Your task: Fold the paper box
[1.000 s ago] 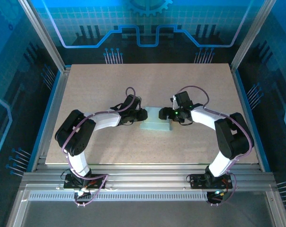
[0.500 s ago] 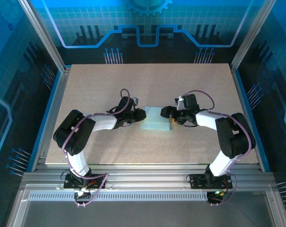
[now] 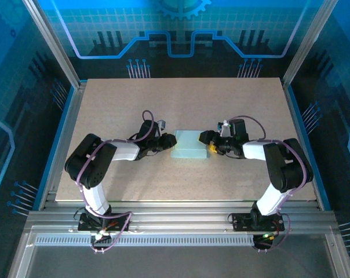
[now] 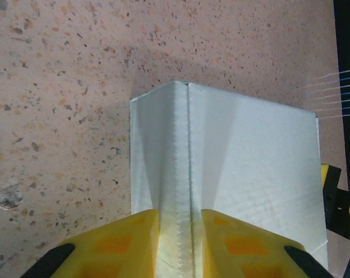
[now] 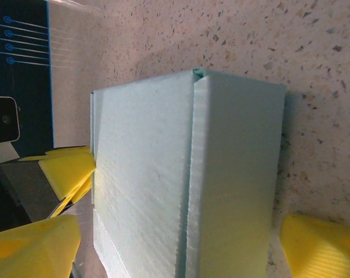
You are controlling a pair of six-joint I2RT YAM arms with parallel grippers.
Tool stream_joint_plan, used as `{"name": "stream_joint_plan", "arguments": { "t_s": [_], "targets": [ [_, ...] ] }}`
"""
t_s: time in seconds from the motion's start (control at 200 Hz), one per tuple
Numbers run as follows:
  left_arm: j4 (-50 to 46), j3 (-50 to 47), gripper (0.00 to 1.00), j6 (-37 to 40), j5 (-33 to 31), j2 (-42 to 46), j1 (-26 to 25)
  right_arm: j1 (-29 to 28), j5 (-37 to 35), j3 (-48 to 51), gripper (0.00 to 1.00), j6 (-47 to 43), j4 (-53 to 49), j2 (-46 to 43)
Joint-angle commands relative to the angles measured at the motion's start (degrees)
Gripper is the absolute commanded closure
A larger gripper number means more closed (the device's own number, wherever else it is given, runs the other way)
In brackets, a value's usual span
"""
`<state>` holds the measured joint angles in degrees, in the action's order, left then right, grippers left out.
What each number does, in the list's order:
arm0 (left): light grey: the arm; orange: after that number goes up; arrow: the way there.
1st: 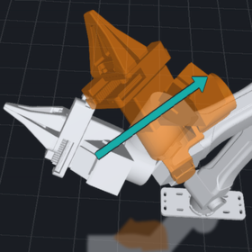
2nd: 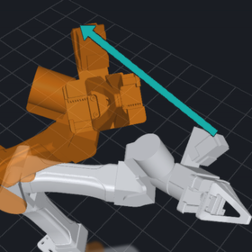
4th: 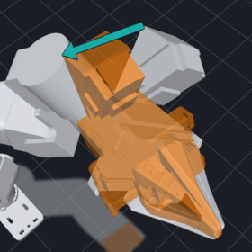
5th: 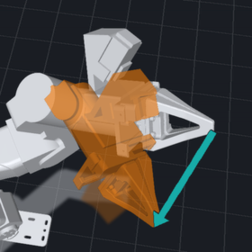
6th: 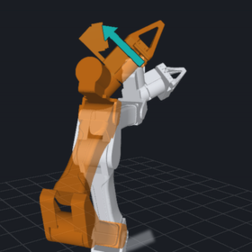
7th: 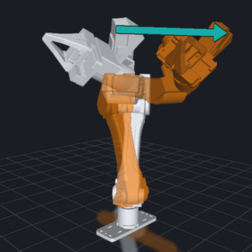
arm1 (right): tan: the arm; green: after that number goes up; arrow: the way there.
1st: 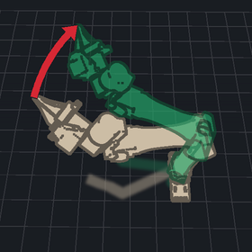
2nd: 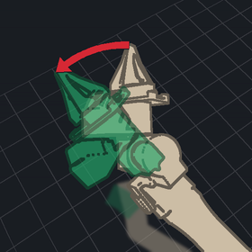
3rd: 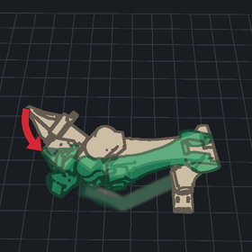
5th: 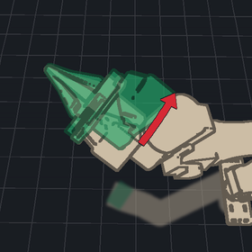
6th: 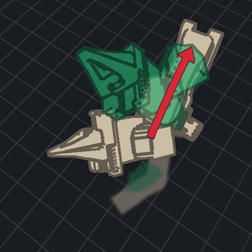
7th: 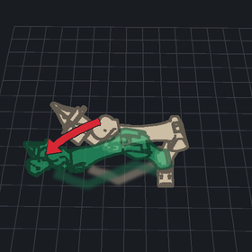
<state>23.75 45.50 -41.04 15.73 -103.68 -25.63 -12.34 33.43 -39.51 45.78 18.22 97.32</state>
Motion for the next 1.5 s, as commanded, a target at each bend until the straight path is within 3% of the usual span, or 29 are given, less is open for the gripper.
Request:
{"name": "stream_joint_plan", "arguments": {
  "t_s": [0.0, 0.185, 0.335, 0.51, 0.76, 1.491],
  "targets": [
    [-8.06, -2.87, 0.75, -0.41, -1.5, -3.55, 1.01, 0.43, 5.84, 0.44, 0.1, 2.74, 7.05, 3.24],
    [-7.25, -2.88, 0.77, -0.79, -1.07, -5.08, 1.37, 1.25, 8.36, 1.34, 0.1, 5.48, 11.49, 4.76],
    [-5.3, -3.96, 0.79, -1.67, -0.37, -6.16, 1.87, 3.53, 4.78, 3.15, 0.1, 4.61, 7.71, 2.24],
    [-5.01, -4.11, 0.79, -1.81, -0.06, -6.62, 2.09, 4.48, 5.34, 3.9, 0.1, 4.81, 5.75, 1.75],
    [-4.88, -5.08, 0.79, -1.5, 0.05, -6.05, 2.73, 4.77, -2.76, 6.87, 0.11, 4.42, 2.73, -5.8],
    [-3.88, -5.4, 0.78, -1.5, 0.97, -6.36, 3.4, 2.27, 8.96, 1.97, 0.15, 11.53, 11.28, 2.38]
  ]
}}
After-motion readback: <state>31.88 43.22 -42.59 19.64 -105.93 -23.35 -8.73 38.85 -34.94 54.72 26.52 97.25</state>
